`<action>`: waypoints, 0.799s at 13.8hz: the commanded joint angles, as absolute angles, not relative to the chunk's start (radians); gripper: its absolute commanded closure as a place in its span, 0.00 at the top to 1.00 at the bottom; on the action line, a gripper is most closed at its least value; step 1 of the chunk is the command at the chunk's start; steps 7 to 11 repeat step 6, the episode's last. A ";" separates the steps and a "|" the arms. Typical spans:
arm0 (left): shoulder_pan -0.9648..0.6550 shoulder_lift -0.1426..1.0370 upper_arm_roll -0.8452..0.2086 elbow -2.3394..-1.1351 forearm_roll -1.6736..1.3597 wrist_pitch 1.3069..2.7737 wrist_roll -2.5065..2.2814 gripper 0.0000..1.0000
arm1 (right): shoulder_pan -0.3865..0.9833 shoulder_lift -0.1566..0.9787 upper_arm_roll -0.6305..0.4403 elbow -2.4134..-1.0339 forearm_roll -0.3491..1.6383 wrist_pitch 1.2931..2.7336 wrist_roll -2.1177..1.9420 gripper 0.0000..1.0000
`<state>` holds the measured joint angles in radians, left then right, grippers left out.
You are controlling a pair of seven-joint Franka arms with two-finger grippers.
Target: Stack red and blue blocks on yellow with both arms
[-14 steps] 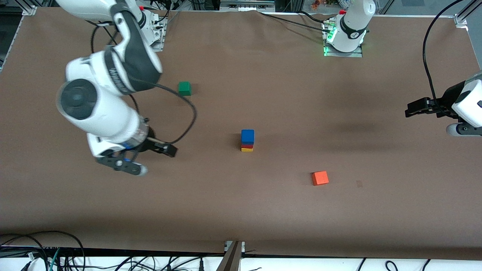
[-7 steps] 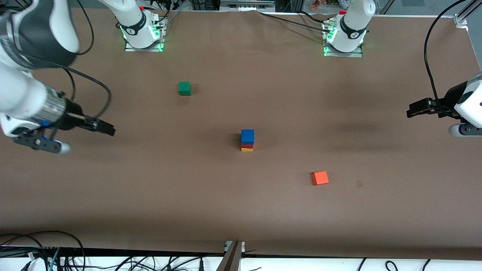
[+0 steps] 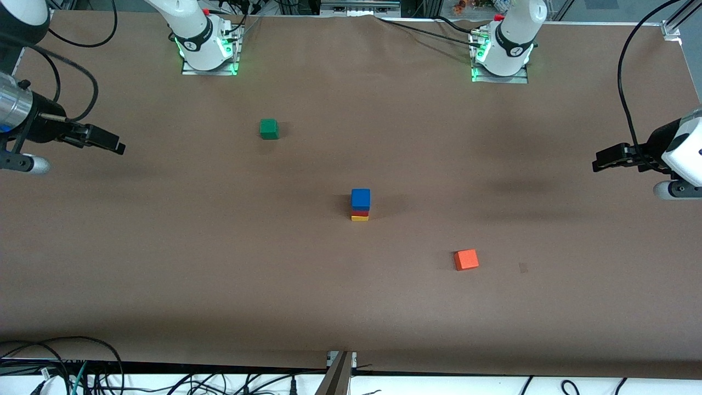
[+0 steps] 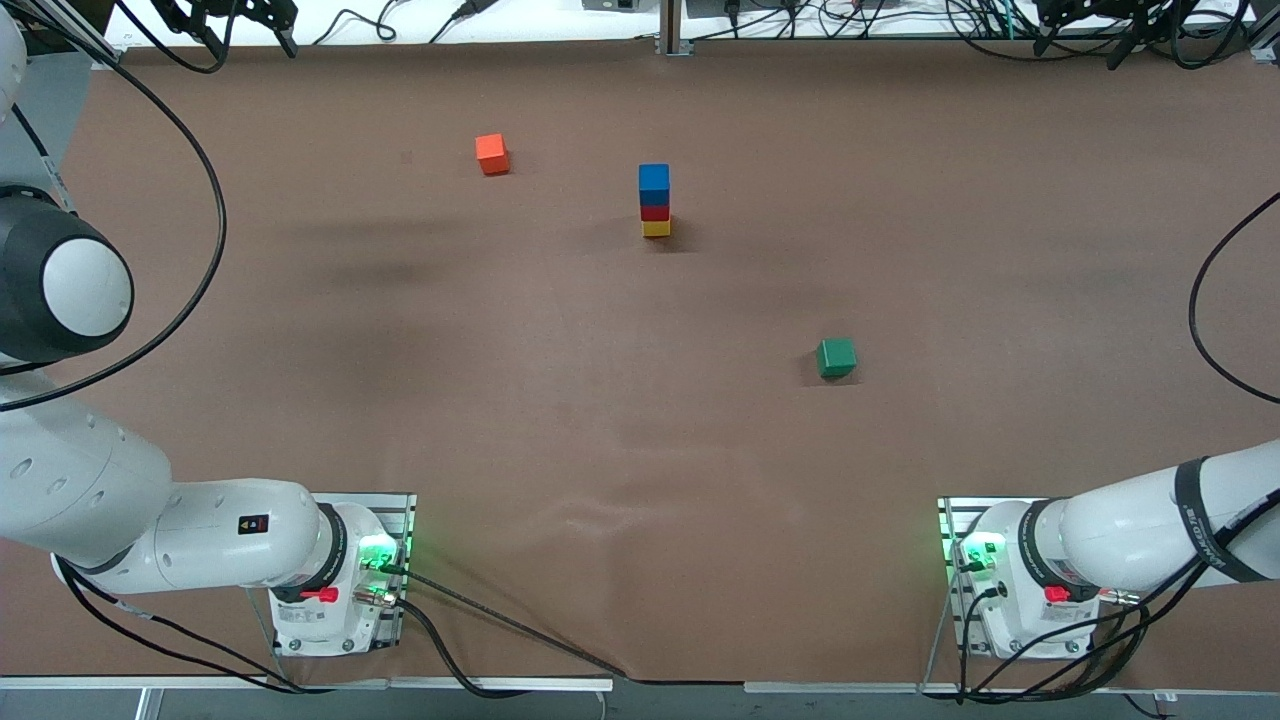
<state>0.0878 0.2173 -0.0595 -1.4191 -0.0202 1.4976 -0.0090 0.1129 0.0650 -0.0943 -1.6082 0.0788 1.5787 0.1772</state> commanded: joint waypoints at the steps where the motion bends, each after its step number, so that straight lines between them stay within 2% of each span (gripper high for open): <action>1: 0.097 0.212 -0.061 -1.424 -0.038 1.506 0.017 1.00 | 0.104 0.032 -0.066 -1.637 0.037 1.597 0.129 1.00; 11: 0.097 0.212 -0.067 -1.424 -0.037 1.506 0.017 1.00 | 0.113 0.046 -0.061 -1.612 0.014 1.586 0.127 1.00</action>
